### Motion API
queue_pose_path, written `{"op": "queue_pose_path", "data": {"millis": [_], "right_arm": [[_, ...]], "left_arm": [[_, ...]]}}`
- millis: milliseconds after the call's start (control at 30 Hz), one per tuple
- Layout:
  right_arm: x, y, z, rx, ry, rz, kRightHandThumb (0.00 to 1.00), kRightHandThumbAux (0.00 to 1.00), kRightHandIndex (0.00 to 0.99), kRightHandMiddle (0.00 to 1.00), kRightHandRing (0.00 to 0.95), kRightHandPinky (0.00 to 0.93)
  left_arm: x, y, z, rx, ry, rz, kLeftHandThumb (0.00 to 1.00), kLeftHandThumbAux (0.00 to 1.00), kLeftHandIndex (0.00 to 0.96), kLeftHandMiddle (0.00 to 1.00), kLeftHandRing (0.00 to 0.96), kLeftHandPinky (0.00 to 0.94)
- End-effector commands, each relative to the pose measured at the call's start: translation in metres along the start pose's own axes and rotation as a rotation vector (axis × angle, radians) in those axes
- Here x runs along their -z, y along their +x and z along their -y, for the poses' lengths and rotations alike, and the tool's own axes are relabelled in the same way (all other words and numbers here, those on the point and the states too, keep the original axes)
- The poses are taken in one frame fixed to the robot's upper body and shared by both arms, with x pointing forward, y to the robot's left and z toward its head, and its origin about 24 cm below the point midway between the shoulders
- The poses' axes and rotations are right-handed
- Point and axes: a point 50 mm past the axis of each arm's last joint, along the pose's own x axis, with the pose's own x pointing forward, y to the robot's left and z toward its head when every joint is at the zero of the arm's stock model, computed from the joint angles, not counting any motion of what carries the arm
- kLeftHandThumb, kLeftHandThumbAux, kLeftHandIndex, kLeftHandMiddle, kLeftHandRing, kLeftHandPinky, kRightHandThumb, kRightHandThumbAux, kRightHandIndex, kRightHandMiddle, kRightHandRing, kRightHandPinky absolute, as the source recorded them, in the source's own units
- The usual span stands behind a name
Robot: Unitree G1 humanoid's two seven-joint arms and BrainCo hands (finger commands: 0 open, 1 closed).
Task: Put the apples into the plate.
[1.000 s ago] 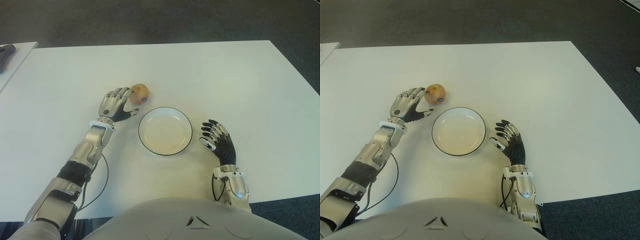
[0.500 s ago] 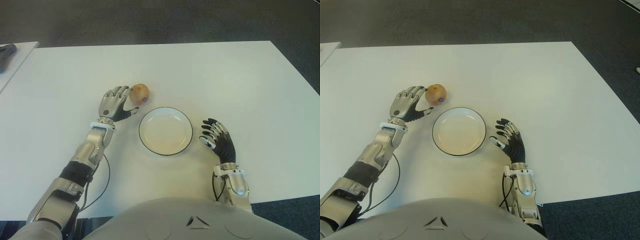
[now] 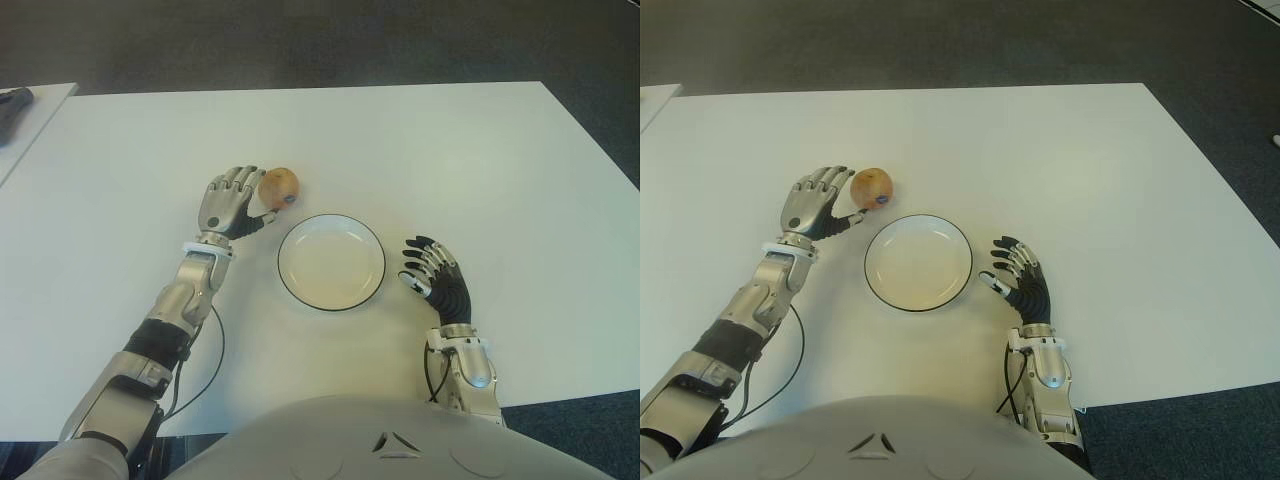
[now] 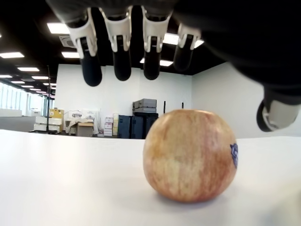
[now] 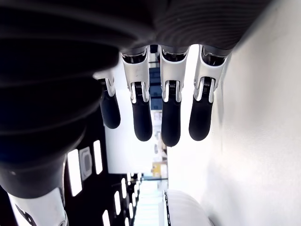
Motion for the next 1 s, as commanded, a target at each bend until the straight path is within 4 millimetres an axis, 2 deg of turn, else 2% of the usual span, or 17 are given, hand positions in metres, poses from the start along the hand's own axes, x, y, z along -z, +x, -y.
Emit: {"op": "queue_pose_path", "data": {"millis": [33, 1000], "right_arm": [[0.033, -0.019, 0.004, 0.028, 0.009, -0.197, 0.514, 0.761, 0.206, 0.304, 0.311, 0.348], [0.036, -0.026, 0.000, 0.039, 0.029, -0.202, 0.558, 0.747, 0.197, 0.307, 0.305, 0.333]], "left_arm": [[-0.001, 0.000, 0.005, 0.006, -0.011, -0.023, 0.392, 0.349, 0.129, 0.141, 0.145, 0.216], [-0.016, 0.028, 0.012, 0.051, -0.007, 0.012, 0.379, 0.364, 0.097, 0.139, 0.150, 0.227]]}}
